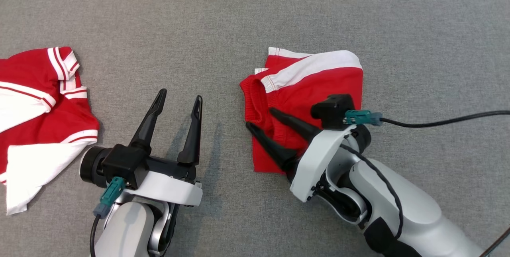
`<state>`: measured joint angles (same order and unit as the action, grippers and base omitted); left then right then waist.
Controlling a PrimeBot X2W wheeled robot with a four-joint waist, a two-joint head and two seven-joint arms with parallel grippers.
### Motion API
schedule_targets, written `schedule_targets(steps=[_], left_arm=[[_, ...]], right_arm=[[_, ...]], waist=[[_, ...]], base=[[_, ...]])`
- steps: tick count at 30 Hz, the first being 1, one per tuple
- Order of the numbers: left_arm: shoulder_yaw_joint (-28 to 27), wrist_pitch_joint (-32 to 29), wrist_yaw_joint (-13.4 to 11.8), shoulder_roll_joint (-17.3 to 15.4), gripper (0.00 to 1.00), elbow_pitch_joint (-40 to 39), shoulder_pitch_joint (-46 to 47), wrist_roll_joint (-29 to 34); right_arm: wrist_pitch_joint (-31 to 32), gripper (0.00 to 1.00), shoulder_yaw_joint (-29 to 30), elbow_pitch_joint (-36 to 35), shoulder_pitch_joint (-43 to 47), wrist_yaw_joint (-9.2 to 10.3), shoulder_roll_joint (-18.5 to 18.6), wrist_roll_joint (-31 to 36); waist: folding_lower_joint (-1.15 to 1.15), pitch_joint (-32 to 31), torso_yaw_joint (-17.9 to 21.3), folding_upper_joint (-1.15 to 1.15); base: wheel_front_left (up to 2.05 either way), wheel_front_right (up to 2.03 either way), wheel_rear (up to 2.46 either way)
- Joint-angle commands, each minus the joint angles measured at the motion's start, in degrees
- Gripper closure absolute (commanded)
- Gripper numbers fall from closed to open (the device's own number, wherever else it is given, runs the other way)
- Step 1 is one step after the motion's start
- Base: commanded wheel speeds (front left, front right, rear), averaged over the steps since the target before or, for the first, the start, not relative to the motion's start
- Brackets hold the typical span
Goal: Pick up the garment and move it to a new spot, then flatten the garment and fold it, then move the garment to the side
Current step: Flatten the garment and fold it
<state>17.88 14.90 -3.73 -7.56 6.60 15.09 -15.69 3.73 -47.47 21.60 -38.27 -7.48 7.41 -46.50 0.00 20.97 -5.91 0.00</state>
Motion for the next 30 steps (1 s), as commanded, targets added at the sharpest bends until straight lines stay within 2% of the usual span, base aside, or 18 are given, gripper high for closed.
schedule_targets(steps=[1, 6, 7, 8, 12, 14, 15, 16, 23, 30], left_arm=[[-0.3, 0.3, 0.2, 0.1, 0.00, 0.3, 1.0, 0.5], [-1.5, 0.3, 0.2, 0.2, 0.00, 0.1, 0.1, 0.7], [-2.8, 0.3, -0.4, -0.2, 0.00, -0.1, -0.7, 0.6], [-3.8, 0.3, -0.8, -0.3, 0.00, -0.6, -1.3, 0.3], [-5.8, 0.3, -1.7, -0.8, 0.00, -1.7, -2.6, -0.2], [-8.0, 0.3, -2.8, -1.0, 0.00, -3.6, -4.4, -0.8], [-8.8, 0.3, -3.1, -1.2, 0.00, -4.7, -5.3, -0.6], [-9.7, 0.3, -3.4, -1.9, 0.00, -6.8, -7.7, 0.0], [-9.2, -0.6, -3.1, -4.2, 0.00, -6.1, -11.4, 1.2], [-8.5, -3.1, -3.5, -5.6, 0.00, -5.4, -16.0, 0.9]], right_arm=[[-2.4, 0.00, 0.3, 0.5, -1.0, -0.03, 0.8, 0.8], [-10.2, 0.00, 4.2, -0.9, 0.8, -0.03, 1.9, 2.2], [-14.7, 0.00, 9.0, -3.0, 3.0, -0.02, 3.2, 3.1], [-16.4, 0.00, 12.9, -4.5, 4.9, -0.03, 4.0, 4.3], [-18.2, 0.00, 21.4, -8.3, 9.8, -0.03, 5.3, 8.7], [-18.6, 0.00, 29.8, -12.5, 15.0, -0.03, 5.1, 14.1], [-18.0, 0.00, 33.3, -13.3, 17.9, -0.02, 5.6, 17.8], [-16.5, 0.00, 38.9, -16.4, 23.0, -0.03, 4.5, 23.8], [-16.0, 0.00, 42.0, -19.6, 30.1, -0.02, 3.6, 30.0], [-15.0, 0.00, 42.5, -18.9, 35.5, -0.02, 3.1, 31.2]], waist=[[0.00, 0.0, 0.0, 0.00], [0.00, -1.1, 0.6, 0.00], [0.00, -2.1, 1.4, 0.00], [0.00, -2.7, 2.1, 0.00], [0.00, -4.0, 3.5, 0.00], [0.00, -5.5, 4.7, 0.00], [0.00, -6.5, 5.2, 0.00], [0.00, -9.1, 6.0, 0.00], [0.00, -14.6, 6.8, 0.00], [0.00, -19.1, 7.3, 0.00]], base=[[0.00, 0.00, 0.00], [0.00, 0.00, 0.00], [0.00, 0.00, 0.00], [0.00, 0.00, 0.00], [0.00, 0.00, 0.00], [0.00, 0.00, 0.00], [0.00, 0.00, 0.00], [0.00, 0.00, 0.00], [0.00, 0.00, 0.00], [0.00, 0.00, 0.00]])
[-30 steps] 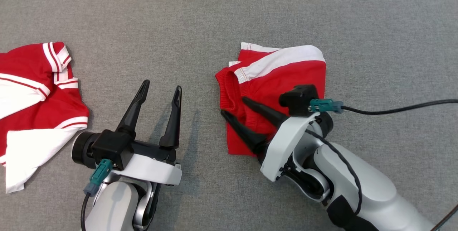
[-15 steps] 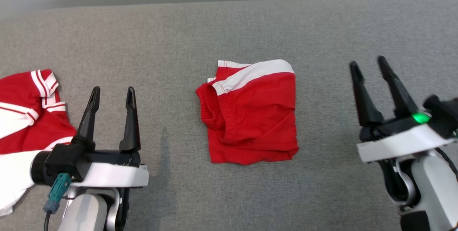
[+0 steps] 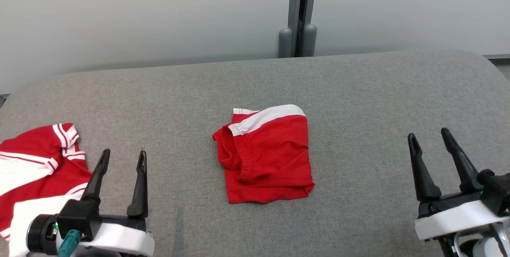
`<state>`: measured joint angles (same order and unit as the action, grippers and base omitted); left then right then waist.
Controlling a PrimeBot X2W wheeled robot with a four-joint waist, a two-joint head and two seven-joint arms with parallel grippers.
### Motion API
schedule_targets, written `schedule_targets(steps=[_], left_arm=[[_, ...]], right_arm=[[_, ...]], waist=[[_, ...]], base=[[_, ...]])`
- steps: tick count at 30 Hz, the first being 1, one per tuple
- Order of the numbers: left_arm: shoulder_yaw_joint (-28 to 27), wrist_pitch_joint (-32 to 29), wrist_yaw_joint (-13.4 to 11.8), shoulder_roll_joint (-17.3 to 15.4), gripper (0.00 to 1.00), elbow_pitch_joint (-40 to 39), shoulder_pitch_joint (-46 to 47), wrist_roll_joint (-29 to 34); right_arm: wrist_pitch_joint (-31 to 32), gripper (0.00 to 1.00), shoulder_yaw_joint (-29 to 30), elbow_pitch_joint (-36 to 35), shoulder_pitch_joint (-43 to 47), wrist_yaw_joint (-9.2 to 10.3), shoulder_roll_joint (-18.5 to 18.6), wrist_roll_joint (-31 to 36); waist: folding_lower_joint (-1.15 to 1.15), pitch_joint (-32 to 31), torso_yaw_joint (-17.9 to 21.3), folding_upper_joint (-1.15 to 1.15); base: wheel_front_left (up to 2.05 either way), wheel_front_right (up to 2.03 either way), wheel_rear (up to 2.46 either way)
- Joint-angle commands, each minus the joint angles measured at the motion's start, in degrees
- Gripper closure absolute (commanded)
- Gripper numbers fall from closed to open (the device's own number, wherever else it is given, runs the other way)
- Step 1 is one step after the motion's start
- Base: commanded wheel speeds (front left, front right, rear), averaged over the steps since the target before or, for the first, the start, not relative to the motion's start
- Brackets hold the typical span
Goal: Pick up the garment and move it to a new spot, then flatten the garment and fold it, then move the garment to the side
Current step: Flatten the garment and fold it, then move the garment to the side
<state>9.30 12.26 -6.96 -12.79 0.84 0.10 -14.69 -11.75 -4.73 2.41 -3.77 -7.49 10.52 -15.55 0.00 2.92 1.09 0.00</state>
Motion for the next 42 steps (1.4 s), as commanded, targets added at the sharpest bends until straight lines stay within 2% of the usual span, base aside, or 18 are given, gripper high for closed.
schedule_targets(steps=[1, 12, 42], left_arm=[[0.2, -0.6, -0.3, -0.4, 0.00, 0.3, -1.5, -0.2], [0.1, -2.6, -1.2, -0.8, 0.00, -1.1, -6.2, -1.5], [0.5, -3.4, -3.0, -1.7, 0.00, -2.9, -6.6, -2.2]], right_arm=[[0.5, 0.00, -0.2, 0.5, 1.3, -0.01, -0.1, 0.2], [1.2, 0.00, 0.6, 1.5, 4.5, -0.01, -1.0, -0.6], [2.6, 0.00, 0.7, 2.0, 3.7, -0.02, -1.3, -1.2]], waist=[[0.00, -1.5, 0.3, 0.00], [0.00, -4.5, -0.1, 0.00], [0.00, -3.9, 0.0, 0.00]], base=[[0.00, 0.00, 0.00], [0.00, 0.00, 0.00], [0.00, 0.00, 0.00]])
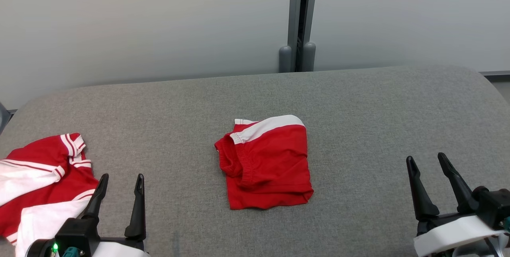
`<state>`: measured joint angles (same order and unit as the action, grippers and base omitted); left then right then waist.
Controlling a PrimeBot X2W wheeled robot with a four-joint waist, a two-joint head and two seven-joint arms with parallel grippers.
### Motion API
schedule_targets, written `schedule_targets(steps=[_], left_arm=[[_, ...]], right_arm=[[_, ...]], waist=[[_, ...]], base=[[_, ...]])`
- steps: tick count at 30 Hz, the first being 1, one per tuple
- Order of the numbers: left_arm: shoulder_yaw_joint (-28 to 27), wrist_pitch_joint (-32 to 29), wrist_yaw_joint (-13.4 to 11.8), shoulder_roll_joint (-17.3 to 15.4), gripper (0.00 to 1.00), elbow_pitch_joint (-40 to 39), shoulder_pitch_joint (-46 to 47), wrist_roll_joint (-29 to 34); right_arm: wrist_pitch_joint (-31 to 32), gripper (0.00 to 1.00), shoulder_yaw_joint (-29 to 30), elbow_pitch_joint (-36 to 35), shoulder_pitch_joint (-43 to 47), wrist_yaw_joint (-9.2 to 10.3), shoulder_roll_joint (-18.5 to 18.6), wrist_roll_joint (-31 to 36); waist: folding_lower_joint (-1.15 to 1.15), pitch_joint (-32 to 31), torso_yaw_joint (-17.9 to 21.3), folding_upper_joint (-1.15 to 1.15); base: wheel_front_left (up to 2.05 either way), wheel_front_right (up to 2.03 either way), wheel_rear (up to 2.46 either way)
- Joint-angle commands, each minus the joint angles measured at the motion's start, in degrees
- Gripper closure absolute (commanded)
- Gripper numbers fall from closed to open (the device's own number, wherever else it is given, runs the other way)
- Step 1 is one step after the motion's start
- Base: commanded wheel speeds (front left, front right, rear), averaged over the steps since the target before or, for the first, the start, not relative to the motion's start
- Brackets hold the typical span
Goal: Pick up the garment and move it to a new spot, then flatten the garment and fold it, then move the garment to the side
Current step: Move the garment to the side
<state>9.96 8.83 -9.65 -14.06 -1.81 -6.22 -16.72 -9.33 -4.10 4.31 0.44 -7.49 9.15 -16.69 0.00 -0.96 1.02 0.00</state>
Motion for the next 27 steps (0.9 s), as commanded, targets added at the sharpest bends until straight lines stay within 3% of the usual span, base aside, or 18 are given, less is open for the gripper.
schedule_targets(steps=[1, 13, 18, 27], left_arm=[[-0.1, 0.0, -0.4, -0.4, 0.00, -0.4, -0.3, -0.2], [0.4, -0.2, -0.9, -0.8, 0.00, -1.3, 0.1, -0.1], [1.0, 0.1, -0.8, -0.7, 0.00, -2.6, 3.0, 0.5], [3.2, 1.8, 0.8, 0.6, 0.00, -1.5, 9.5, 1.1]], right_arm=[[0.1, 0.00, 0.1, 0.0, -0.5, -0.01, 0.1, -0.1], [-0.1, 0.00, 1.1, 0.0, -0.7, -0.01, 0.6, -0.4], [1.5, 0.00, 1.8, 0.3, -3.9, -0.01, 2.1, -1.0], [8.0, 0.00, -11.3, 11.9, -17.2, -0.01, 7.6, -7.9]], waist=[[0.00, 0.0, 0.0, 0.00], [0.00, 0.8, -0.6, 0.00], [0.00, 5.0, -1.7, 0.00], [0.00, 13.9, -5.1, 0.00]], base=[[0.00, 0.00, 0.00], [0.00, 0.00, 0.00], [0.00, 0.00, 0.00], [0.00, 0.00, 0.00]])
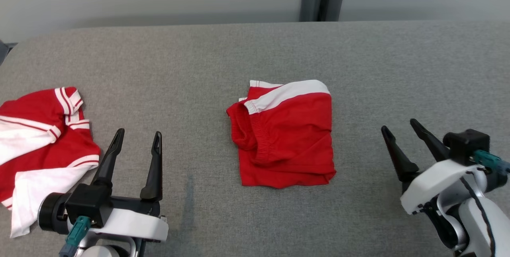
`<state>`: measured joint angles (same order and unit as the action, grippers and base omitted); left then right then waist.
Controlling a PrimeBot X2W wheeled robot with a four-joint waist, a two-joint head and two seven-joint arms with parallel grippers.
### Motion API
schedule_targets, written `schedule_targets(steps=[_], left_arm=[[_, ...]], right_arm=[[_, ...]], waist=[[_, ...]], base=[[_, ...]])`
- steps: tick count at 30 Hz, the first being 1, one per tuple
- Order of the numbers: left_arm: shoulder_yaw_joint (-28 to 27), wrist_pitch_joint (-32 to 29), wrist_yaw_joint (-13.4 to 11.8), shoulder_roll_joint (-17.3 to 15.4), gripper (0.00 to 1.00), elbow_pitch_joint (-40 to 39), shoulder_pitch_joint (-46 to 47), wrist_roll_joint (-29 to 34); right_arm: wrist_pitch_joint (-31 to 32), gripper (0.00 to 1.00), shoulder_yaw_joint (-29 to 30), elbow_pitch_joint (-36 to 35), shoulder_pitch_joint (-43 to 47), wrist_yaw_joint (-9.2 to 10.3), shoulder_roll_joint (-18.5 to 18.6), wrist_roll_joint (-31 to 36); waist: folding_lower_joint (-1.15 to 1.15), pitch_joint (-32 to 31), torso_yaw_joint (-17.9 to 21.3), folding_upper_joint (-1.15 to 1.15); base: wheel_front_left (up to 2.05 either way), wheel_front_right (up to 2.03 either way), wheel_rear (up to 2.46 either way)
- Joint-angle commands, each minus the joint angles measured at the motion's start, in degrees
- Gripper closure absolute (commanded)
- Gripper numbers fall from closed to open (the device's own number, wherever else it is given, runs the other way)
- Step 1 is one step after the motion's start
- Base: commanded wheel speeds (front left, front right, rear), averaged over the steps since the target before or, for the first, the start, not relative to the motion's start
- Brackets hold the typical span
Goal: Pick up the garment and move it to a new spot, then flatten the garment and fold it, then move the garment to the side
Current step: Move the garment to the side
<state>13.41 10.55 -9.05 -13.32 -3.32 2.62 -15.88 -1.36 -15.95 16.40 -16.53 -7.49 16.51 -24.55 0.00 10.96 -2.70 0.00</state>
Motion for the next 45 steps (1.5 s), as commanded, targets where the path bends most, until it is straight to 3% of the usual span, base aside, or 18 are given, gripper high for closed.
schedule_targets(steps=[1, 11, 16, 17, 18, 19, 20, 25, 30, 38, 40, 45], left_arm=[[0.0, 0.4, 0.4, 0.0, 0.00, 0.3, 1.3, 0.3], [1.7, 2.7, 2.0, 1.8, 0.00, 4.3, 6.7, 0.3], [2.1, 3.5, 2.7, 2.4, 0.00, 6.2, 8.2, 0.1], [2.1, 3.6, 2.8, 2.4, 0.00, 6.5, 8.4, 0.0], [2.1, 3.6, 2.8, 2.4, 0.00, 6.5, 8.4, 0.0], [2.1, 3.6, 2.8, 2.5, 0.00, 6.8, 8.7, 0.0], [2.1, 3.8, 2.9, 2.5, 0.00, 7.0, 8.9, 0.0], [1.8, 4.3, 3.1, 2.8, 0.00, 8.0, 9.7, 0.0], [1.1, 4.5, 3.5, 2.0, 0.00, 7.5, 9.7, 0.4], [0.5, 3.7, 3.3, -0.4, 0.00, 4.9, 10.3, 1.4], [0.4, 2.4, 3.3, -1.8, 0.00, 3.7, 10.7, 1.9], [0.7, -0.1, 3.6, -3.7, 0.00, 1.5, 11.6, 2.8]], right_arm=[[0.3, 0.00, -1.4, 0.8, -1.7, -0.01, 0.5, -1.0], [9.3, 0.00, -21.2, 5.3, -13.9, -0.01, 4.6, -12.8], [13.8, 0.00, -27.0, 5.4, -17.2, -0.01, 6.5, -18.8], [14.2, 0.55, -27.6, 5.3, -17.8, -0.01, 6.7, -19.6], [14.2, 0.55, -27.6, 5.3, -17.8, -0.01, 6.7, -19.6], [14.2, 0.83, -28.3, 5.2, -18.4, -0.01, 6.9, -20.5], [14.6, 1.00, -28.8, 5.3, -18.8, -0.01, 7.2, -21.3], [14.4, 1.00, -30.6, 4.9, -20.8, 0.02, 9.3, -23.5], [13.1, 1.00, -31.4, 2.8, -20.7, 0.01, 12.0, -23.3], [12.1, 1.00, -30.6, 0.0, -18.0, 0.00, 15.0, -21.8], [11.3, 1.00, -29.9, -0.3, -17.4, 0.00, 15.3, -21.4], [9.4, 1.00, -29.4, 0.4, -18.2, 0.01, 15.0, -21.0]], waist=[[0.00, 2.8, -1.8, 0.00], [0.00, 8.1, -4.3, 0.00], [0.00, 8.8, -4.3, 0.00], [0.00, 9.0, -4.3, 0.00], [0.00, 9.0, -4.3, 0.00], [0.00, 9.1, -4.2, 0.00], [0.00, 9.1, -4.2, 0.00], [0.00, 9.2, -3.6, 0.00], [0.00, 9.1, 0.0, 0.00], [0.00, 11.2, 10.0, 0.00], [0.00, 12.3, 14.0, 0.00], [0.00, 13.9, 19.4, 0.00]], base=[[0.00, 0.00, 0.00], [0.00, 0.00, 0.00], [0.00, 0.00, 0.00], [0.00, 0.00, 0.00], [0.00, 0.00, 0.00], [0.00, 0.00, 0.00], [0.00, 0.00, 0.00], [0.00, 0.00, 0.00], [0.00, 0.00, 0.00], [0.00, 0.00, 0.00], [0.00, 0.00, 0.00], [0.00, 0.00, 0.00]])
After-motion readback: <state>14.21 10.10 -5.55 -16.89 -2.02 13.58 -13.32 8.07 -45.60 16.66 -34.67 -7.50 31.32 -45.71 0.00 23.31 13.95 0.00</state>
